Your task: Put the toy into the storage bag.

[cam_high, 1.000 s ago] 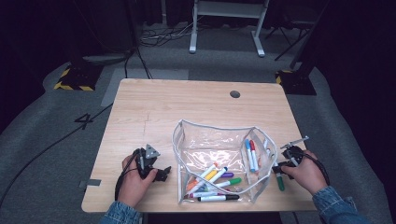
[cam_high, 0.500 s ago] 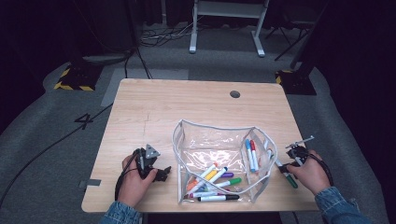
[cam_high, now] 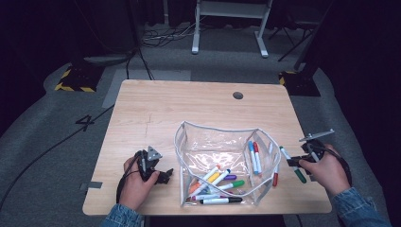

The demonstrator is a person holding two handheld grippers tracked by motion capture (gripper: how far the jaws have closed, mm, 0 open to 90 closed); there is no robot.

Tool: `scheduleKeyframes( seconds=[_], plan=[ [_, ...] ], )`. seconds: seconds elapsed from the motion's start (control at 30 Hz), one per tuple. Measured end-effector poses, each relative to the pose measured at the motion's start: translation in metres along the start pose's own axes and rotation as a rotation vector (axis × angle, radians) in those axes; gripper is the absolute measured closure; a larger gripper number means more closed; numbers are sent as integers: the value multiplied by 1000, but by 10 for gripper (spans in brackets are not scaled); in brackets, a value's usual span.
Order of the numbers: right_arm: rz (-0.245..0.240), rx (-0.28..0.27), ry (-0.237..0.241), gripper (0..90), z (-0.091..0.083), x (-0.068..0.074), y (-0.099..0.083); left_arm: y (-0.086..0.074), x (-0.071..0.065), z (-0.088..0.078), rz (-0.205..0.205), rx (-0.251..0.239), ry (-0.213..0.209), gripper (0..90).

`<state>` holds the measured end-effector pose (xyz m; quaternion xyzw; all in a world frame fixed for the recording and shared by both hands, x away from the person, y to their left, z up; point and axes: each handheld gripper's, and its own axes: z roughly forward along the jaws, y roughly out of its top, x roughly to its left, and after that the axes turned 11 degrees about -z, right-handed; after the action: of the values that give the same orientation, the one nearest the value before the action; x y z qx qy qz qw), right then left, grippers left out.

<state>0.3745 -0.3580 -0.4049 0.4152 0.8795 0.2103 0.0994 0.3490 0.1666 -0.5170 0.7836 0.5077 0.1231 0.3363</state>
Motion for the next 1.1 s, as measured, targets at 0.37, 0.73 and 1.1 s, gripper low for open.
scheduleKeyframes(
  seconds=[0.37,0.73,1.1],
  plan=[
    [-146,-126,9,770,-67,35,56,0,0,0,0,0,0,3],
    [-325,-151,55,771,-91,82,106,0,0,0,1,0,0,3],
    [-472,-121,147,770,-76,123,136,0,0,0,1,0,1,3]
  ],
)
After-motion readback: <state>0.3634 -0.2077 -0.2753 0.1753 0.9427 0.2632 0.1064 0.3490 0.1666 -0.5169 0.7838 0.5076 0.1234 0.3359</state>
